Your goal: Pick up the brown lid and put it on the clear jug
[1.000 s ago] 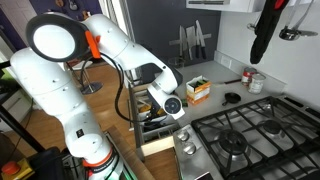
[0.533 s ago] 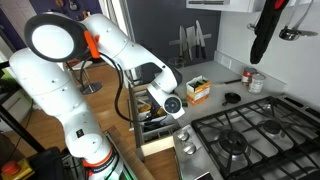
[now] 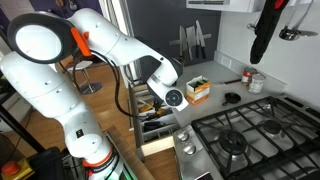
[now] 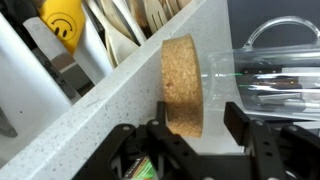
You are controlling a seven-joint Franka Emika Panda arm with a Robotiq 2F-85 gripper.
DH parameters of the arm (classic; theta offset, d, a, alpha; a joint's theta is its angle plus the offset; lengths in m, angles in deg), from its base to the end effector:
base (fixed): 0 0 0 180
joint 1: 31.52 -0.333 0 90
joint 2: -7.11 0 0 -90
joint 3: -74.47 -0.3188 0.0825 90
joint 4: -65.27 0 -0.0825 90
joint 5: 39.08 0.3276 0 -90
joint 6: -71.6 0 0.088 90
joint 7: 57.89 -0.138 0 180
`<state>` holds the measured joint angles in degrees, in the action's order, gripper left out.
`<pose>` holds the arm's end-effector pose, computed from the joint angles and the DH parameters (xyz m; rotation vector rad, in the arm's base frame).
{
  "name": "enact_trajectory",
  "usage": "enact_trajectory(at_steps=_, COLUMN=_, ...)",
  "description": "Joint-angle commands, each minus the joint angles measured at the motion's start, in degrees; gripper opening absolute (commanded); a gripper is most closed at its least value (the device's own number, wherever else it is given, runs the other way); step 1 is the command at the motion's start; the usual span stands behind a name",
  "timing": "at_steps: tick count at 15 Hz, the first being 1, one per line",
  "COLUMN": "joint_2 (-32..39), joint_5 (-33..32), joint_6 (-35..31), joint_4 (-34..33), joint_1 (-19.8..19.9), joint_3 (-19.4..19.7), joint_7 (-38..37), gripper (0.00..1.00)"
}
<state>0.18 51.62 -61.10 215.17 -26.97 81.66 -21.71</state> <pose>0.4024 -0.0405 0.3218 -1.9429 0.9009 -0.3294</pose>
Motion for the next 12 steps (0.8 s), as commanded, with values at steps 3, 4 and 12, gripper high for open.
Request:
enact_trajectory(at_steps=3, joint_2=1.5, joint_5=0.6, joint_6=2.2, joint_4=-0.5, joint_1=1.2, joint_3=-0.5, joint_7=3.4, gripper=0.38)
enact_trajectory(at_steps=4, joint_2=2.3, joint_5=0.2, joint_6=2.9, joint_4=-0.7, joint_1=1.0, joint_3=-0.6, joint_7=3.4, gripper=0.38)
enact_trajectory(at_steps=12, joint_2=9.0, joint_5=0.4, joint_6=7.8, joint_4=-2.3, joint_1=0.6, joint_3=-1.6, joint_7=5.2, gripper=0.38)
